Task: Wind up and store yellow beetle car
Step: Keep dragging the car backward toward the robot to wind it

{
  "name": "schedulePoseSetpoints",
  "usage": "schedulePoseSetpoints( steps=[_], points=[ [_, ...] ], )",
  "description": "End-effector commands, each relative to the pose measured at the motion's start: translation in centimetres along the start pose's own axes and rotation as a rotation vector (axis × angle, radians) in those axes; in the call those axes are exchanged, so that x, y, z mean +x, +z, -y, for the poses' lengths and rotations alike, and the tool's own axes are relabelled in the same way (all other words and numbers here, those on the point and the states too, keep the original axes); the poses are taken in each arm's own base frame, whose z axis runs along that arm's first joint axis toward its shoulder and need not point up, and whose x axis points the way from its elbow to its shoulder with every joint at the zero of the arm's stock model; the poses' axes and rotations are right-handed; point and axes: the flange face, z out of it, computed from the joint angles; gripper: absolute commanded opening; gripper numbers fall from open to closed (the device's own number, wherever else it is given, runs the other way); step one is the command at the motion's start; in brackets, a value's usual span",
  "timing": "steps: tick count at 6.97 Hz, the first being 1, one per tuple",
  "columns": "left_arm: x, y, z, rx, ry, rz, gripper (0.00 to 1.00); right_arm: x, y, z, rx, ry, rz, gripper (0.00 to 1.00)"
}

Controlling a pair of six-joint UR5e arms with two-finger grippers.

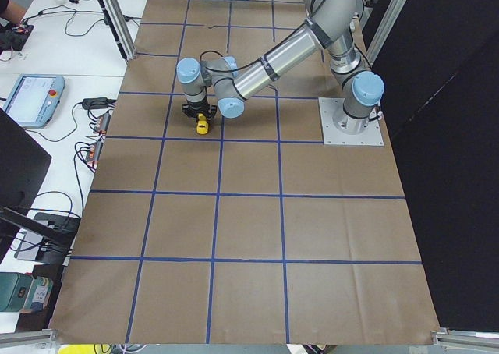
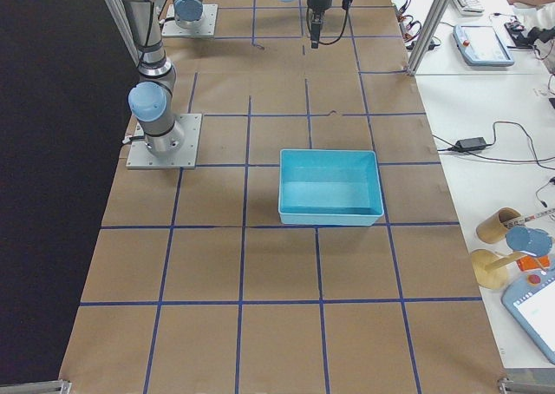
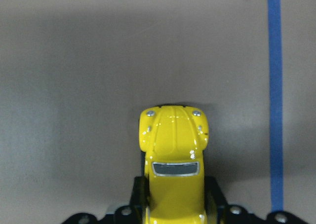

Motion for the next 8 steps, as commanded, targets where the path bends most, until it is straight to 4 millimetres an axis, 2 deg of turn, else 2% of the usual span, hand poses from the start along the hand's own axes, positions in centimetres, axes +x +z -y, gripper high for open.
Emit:
schedulePoseSetpoints(
  steps=[1, 3, 8],
  points=[
    [0.1, -0.3, -1.3, -0.004, -0.004, 0.008, 0.01, -0.1, 0.0, 0.0, -0.001, -0.002, 0.0, 1.0],
    [0.3, -0.3, -3.1, 0.001, 0.006, 0.008, 0.01, 0.0, 0.0, -0.1, -0.001, 0.001, 0.0, 1.0],
    [0.4, -0.3, -3.5, 0.0, 0.002, 0.012, 0.01, -0.1, 0.0, -0.1, -0.001, -0.001, 0.001, 1.0]
  ],
)
